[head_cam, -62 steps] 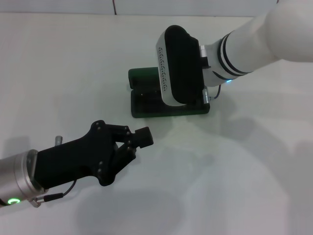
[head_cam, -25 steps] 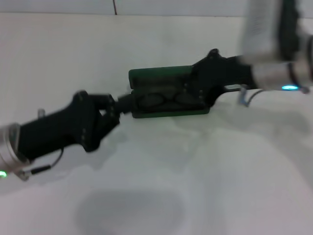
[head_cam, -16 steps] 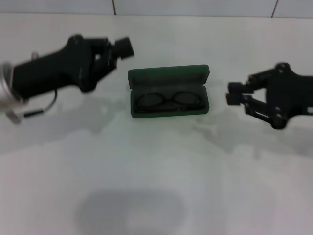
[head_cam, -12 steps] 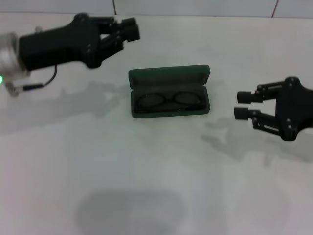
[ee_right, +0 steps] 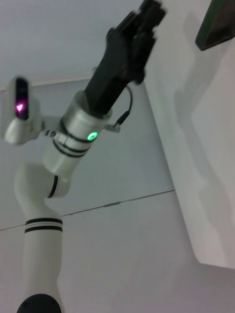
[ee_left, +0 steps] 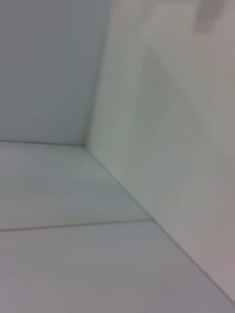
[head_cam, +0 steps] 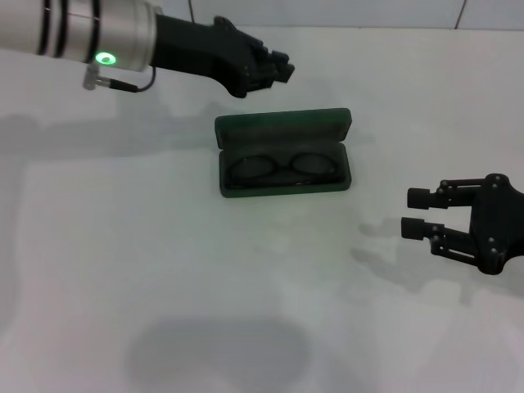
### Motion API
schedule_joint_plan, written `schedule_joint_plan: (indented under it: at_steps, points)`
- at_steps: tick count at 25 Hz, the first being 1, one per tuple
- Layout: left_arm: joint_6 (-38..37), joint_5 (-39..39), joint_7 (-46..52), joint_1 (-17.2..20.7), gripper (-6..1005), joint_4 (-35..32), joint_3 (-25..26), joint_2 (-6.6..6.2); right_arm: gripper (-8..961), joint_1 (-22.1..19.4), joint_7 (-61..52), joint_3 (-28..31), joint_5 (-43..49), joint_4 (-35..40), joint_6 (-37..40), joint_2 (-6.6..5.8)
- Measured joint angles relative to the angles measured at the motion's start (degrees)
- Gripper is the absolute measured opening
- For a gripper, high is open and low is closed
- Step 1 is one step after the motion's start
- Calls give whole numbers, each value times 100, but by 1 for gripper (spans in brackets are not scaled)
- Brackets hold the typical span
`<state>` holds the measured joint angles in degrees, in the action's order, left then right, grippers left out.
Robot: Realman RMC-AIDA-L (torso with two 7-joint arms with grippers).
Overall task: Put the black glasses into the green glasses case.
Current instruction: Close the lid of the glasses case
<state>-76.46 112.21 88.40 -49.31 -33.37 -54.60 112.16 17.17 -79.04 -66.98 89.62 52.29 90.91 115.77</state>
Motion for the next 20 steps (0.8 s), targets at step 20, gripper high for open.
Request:
schedule_joint_plan:
  at_steps: [20]
  points:
    - [1252,901,134,-321,147,553,-16,348,413,190,216,-13,-69,-497,-39,7]
